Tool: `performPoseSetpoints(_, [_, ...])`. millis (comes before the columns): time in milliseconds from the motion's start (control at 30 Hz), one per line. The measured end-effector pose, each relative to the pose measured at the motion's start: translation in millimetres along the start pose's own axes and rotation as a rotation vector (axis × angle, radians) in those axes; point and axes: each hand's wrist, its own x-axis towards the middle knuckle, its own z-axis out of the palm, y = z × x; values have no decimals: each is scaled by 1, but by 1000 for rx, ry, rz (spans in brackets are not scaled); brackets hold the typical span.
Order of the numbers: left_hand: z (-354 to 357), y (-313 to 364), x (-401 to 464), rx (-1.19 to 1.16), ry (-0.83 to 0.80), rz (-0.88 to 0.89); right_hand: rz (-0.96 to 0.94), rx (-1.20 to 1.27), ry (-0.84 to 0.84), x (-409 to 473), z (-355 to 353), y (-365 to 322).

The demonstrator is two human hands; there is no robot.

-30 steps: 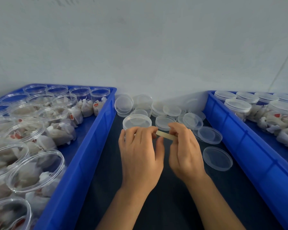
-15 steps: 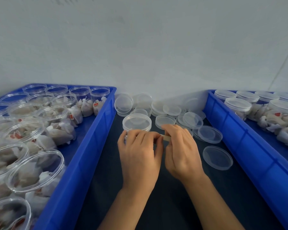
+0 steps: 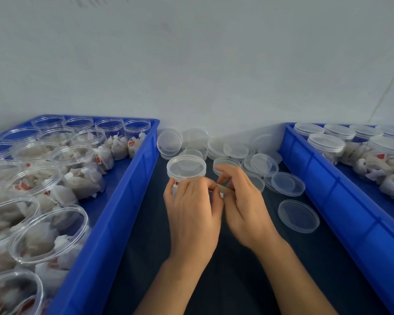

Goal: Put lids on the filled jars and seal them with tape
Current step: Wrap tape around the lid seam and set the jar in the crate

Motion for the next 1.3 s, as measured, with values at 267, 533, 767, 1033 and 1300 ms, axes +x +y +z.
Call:
performPoseSetpoints(267, [0,-1,2,-144,24,-74,17,86,8,1,2,1])
performPoseSetpoints(533, [-3,1,4,-147,43,-62,11,110,14,2,-1,3])
performPoseSetpoints(767, [-5,0,5,-147,34,-61,12,111,2,1,-1,0])
performPoseSetpoints(1033, [-4,-1,3,-141,74,-55,19,74,-45,1,-2,-2])
performPoseSetpoints(1300, [-8,-1,4,-189,71,-105,396,278,-163,5,-5,-8])
